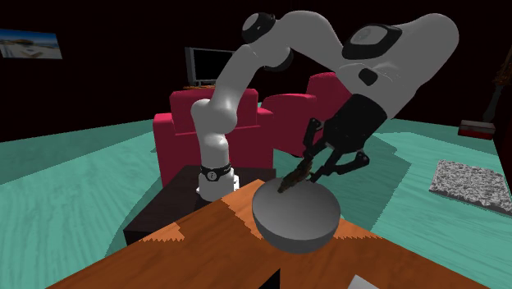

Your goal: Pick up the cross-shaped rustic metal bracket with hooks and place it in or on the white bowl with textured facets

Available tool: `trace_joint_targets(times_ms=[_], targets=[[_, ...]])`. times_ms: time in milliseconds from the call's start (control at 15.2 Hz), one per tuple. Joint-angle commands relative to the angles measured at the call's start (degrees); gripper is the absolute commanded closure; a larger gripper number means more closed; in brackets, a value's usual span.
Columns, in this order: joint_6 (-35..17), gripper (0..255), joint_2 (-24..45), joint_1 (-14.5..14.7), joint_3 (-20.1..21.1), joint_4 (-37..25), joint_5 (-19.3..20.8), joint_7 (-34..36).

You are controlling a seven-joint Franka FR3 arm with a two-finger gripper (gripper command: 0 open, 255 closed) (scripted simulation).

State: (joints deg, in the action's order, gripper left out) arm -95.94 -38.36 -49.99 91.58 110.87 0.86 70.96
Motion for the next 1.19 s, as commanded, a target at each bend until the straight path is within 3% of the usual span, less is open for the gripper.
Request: trace_joint_targets(times_ms=[0,66,396,660,1122], targets=[[-0.01,255,-0.01,-0.02,0.02,-0.01,-0.01,0.00],[-0.01,0,-0.01,-0.03,0.03,-0.01,-0.01,0.00],[-0.01,0,-0.01,-0.03,0.03,-0.01,-0.01,0.00],[7.40,0,-0.52,-2.44,1.77,-8.95,-0.41,-0.34],[7.40,0,-0.52,-2.44,1.78,-8.95,-0.41,-0.34]])
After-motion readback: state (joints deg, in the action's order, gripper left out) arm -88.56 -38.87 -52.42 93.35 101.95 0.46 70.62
